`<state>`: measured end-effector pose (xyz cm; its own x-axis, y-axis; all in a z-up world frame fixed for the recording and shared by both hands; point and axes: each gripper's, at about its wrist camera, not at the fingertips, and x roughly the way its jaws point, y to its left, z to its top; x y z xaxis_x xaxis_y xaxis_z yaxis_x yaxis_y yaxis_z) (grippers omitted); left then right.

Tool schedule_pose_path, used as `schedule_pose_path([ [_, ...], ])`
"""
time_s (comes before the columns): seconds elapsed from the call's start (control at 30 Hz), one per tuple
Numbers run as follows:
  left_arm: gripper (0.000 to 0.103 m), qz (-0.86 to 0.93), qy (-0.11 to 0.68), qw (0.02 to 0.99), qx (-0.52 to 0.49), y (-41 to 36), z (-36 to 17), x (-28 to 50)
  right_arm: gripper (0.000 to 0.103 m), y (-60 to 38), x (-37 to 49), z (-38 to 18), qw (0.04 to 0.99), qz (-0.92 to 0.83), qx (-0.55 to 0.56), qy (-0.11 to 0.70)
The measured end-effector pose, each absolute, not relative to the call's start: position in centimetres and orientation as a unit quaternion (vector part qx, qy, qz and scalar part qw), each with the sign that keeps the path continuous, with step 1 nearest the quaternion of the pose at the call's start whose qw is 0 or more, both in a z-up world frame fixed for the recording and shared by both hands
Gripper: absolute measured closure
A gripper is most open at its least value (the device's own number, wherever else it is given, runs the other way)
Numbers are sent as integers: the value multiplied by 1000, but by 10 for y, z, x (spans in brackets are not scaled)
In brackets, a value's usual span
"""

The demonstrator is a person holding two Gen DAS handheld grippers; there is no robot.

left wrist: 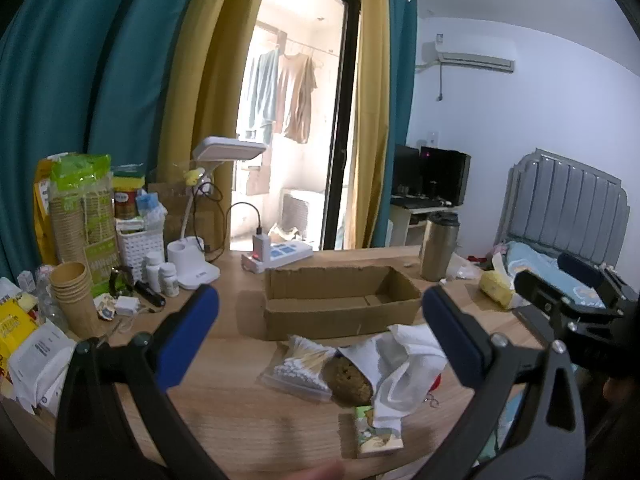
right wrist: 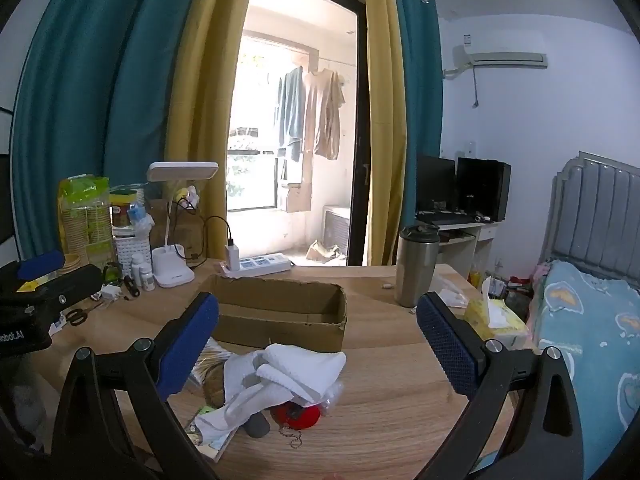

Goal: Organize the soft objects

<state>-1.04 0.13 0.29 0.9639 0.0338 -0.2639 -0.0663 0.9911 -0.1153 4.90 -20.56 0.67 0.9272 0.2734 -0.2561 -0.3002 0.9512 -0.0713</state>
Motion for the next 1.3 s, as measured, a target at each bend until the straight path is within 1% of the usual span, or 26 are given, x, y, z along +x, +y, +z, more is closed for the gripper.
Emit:
schedule_pose_path([
  [1.3, 0, 21, 127, 990, -62, 0, 0, -11, 1, -204, 48, 4, 979, 151, -52, 127],
])
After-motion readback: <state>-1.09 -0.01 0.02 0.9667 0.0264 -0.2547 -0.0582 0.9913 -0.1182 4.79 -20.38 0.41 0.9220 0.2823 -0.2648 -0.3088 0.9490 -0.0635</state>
